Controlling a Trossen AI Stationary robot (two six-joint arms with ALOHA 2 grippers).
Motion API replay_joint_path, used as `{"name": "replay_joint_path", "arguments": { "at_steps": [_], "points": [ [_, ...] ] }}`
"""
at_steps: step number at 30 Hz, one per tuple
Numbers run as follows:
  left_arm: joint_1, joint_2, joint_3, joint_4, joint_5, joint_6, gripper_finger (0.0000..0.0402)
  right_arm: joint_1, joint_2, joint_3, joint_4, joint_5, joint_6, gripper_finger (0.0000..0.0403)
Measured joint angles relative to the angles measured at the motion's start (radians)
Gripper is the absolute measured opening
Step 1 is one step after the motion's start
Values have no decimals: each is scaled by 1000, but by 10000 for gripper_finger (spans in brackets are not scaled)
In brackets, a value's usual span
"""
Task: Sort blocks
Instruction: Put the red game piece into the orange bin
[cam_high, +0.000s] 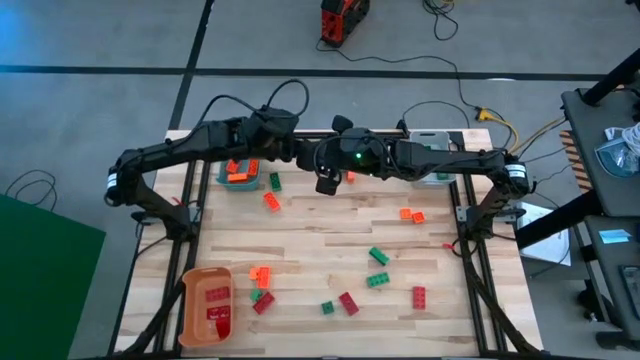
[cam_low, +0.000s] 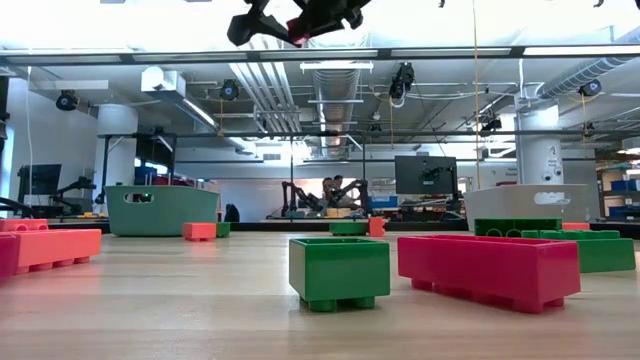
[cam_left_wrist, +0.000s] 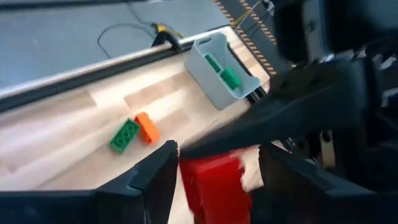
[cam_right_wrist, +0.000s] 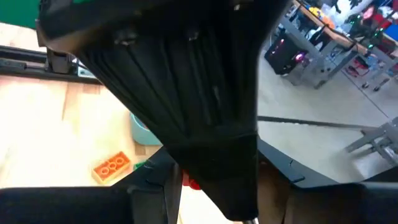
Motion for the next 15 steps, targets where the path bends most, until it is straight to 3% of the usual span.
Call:
{"name": "replay_joint_path", "arguments": {
  "at_steps": [15],
  "points": [
    [-5, -3, -1, -15, 16, -16, 156, 12, 0, 5, 6, 49, -61, 132]
  ]
}}
